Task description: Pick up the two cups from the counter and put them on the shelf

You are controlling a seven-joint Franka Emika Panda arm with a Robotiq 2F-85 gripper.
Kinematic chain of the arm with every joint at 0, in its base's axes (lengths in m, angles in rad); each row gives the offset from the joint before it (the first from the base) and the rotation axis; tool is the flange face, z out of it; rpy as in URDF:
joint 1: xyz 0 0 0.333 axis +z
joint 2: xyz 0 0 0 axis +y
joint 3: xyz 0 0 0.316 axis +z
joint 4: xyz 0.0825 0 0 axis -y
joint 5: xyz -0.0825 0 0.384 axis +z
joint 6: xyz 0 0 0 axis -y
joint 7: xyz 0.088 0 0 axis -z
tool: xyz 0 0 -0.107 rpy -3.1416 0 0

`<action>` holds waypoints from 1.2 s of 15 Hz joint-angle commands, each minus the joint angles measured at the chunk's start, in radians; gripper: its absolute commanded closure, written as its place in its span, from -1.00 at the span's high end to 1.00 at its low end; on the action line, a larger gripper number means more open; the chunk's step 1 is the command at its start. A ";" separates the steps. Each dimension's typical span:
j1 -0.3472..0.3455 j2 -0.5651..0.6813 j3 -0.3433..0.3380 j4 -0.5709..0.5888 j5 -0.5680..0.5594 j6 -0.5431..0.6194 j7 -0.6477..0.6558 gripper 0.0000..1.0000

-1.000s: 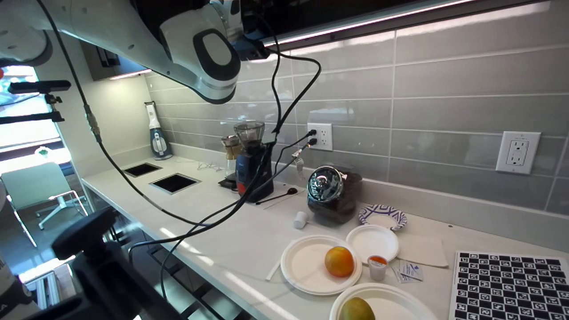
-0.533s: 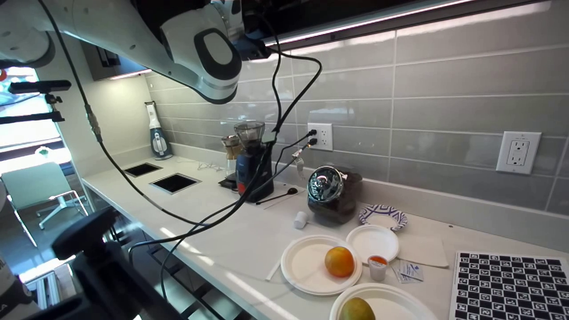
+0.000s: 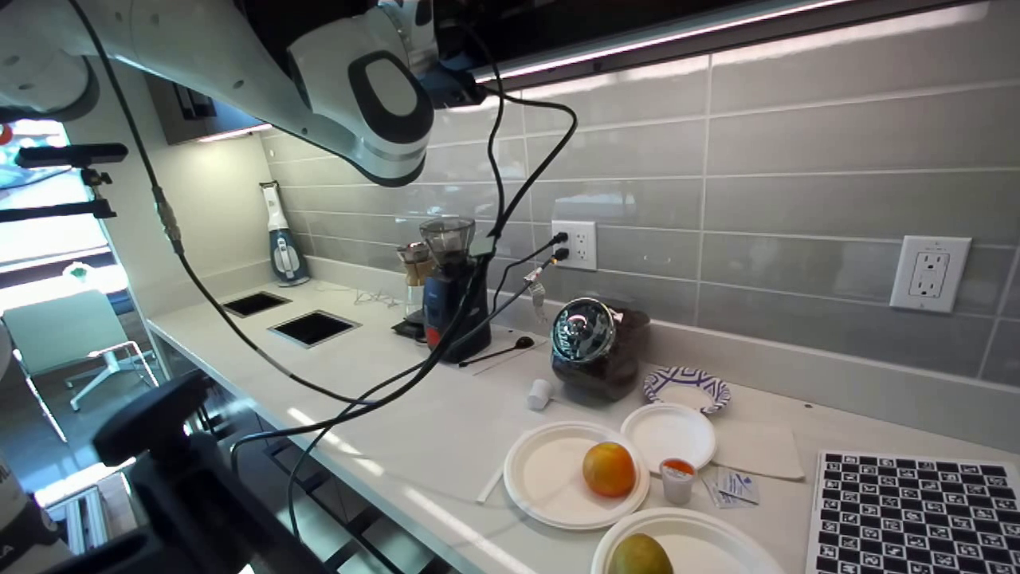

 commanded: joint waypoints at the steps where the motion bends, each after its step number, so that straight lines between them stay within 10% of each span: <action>1: 0.014 0.009 -0.016 -0.004 -0.007 -0.002 0.016 1.00; 18: 0.393 0.205 -0.315 -0.187 -0.013 -0.095 -0.110 1.00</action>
